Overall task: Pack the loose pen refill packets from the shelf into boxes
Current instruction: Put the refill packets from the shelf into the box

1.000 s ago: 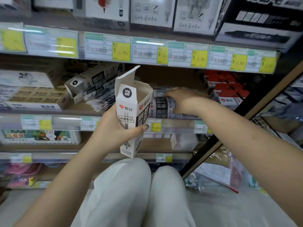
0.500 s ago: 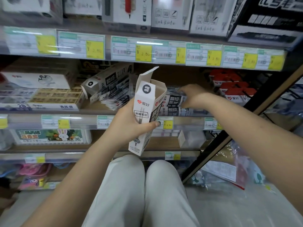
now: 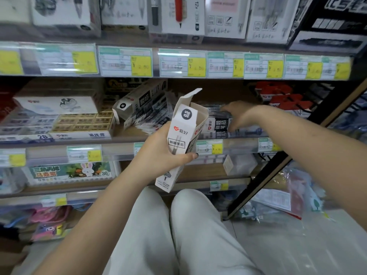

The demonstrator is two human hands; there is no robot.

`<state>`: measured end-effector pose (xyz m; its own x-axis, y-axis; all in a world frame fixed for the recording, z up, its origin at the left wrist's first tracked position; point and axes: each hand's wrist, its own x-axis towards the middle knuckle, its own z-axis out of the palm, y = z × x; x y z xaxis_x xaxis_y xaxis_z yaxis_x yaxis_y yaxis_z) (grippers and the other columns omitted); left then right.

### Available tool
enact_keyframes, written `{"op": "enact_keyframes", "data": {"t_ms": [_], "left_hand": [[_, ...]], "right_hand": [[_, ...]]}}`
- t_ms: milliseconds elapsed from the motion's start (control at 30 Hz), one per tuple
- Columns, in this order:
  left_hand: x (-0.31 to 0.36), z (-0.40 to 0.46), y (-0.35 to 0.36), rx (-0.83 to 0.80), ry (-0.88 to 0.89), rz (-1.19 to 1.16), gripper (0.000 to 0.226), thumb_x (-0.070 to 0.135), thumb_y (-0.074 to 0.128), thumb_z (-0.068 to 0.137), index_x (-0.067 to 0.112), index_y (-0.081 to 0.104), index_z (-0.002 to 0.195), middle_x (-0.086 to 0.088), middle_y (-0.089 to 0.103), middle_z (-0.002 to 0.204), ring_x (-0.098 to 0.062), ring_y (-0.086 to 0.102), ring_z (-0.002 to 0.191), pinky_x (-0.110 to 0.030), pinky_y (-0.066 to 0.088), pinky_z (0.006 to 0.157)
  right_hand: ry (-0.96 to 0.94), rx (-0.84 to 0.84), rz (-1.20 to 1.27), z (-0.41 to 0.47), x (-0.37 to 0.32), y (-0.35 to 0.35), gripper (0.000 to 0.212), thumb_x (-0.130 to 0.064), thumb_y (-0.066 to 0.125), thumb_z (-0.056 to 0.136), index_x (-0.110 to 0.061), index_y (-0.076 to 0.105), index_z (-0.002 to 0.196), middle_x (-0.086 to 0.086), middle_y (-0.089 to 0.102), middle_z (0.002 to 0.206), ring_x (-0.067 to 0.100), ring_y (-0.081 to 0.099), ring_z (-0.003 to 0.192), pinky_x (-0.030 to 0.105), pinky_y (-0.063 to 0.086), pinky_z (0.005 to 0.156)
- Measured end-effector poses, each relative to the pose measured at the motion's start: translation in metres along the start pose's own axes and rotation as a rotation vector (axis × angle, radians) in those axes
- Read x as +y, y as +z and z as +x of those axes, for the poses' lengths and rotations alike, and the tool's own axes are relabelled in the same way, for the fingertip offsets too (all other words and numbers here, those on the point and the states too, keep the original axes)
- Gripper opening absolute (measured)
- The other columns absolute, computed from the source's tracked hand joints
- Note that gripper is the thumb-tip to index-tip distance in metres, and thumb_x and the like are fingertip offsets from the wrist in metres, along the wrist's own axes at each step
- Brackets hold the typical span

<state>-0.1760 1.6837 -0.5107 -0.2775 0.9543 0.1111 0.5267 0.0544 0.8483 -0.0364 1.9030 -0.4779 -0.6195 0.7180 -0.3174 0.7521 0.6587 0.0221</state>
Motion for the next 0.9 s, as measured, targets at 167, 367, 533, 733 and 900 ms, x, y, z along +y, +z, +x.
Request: {"op": "enact_keyframes", "data": {"t_ms": [167, 367, 533, 733, 900], "left_hand": [[0.000, 0.001, -0.002, -0.013, 0.000, -0.004, 0.045, 0.029, 0.079, 0.068, 0.042, 0.045, 0.094, 0.026, 0.059, 0.087, 0.011, 0.055, 0.082, -0.013, 0.046, 0.068], [-0.001, 0.000, 0.002, 0.002, 0.008, -0.022, 0.043, 0.029, 0.078, 0.069, 0.042, 0.047, 0.095, 0.013, 0.066, 0.095, -0.005, 0.062, 0.089, -0.027, 0.053, 0.071], [-0.006, -0.005, 0.013, 0.017, -0.016, -0.041, 0.048, 0.030, 0.079, 0.069, 0.033, 0.051, 0.108, 0.020, 0.064, 0.097, 0.001, 0.060, 0.091, -0.025, 0.052, 0.074], [-0.008, -0.014, 0.022, 0.021, -0.044, -0.023, 0.052, 0.034, 0.080, 0.068, 0.039, 0.048, 0.110, 0.026, 0.061, 0.098, 0.005, 0.058, 0.092, -0.021, 0.051, 0.071], [-0.010, -0.018, 0.024, 0.031, -0.100, -0.057, 0.058, 0.045, 0.072, 0.058, 0.033, 0.053, 0.112, 0.021, 0.065, 0.099, 0.001, 0.062, 0.089, -0.028, 0.057, 0.064]], "right_hand": [[0.019, 0.021, 0.040, -0.002, -0.001, -0.005, 0.078, -0.016, 0.073, 0.077, -0.011, 0.033, 0.143, 0.008, 0.040, 0.145, 0.026, 0.044, 0.127, 0.029, 0.039, 0.098], [-0.012, 0.066, 0.083, -0.005, 0.000, -0.004, 0.039, -0.011, 0.067, 0.078, -0.010, 0.061, 0.116, 0.007, 0.063, 0.107, 0.020, 0.057, 0.089, 0.025, 0.042, 0.069], [-0.024, 0.134, 0.137, -0.008, 0.001, -0.005, 0.053, -0.011, 0.062, 0.082, -0.015, 0.048, 0.133, 0.007, 0.060, 0.121, 0.024, 0.058, 0.101, 0.027, 0.047, 0.078], [-0.039, 0.232, 0.180, -0.011, -0.002, -0.004, 0.058, -0.012, 0.061, 0.086, -0.014, 0.039, 0.139, 0.009, 0.053, 0.132, 0.027, 0.054, 0.113, 0.029, 0.045, 0.086], [-0.074, 0.302, 0.169, -0.014, -0.009, -0.006, 0.052, -0.013, 0.054, 0.090, -0.018, 0.040, 0.139, 0.009, 0.052, 0.133, 0.028, 0.053, 0.114, 0.028, 0.044, 0.084]]}}
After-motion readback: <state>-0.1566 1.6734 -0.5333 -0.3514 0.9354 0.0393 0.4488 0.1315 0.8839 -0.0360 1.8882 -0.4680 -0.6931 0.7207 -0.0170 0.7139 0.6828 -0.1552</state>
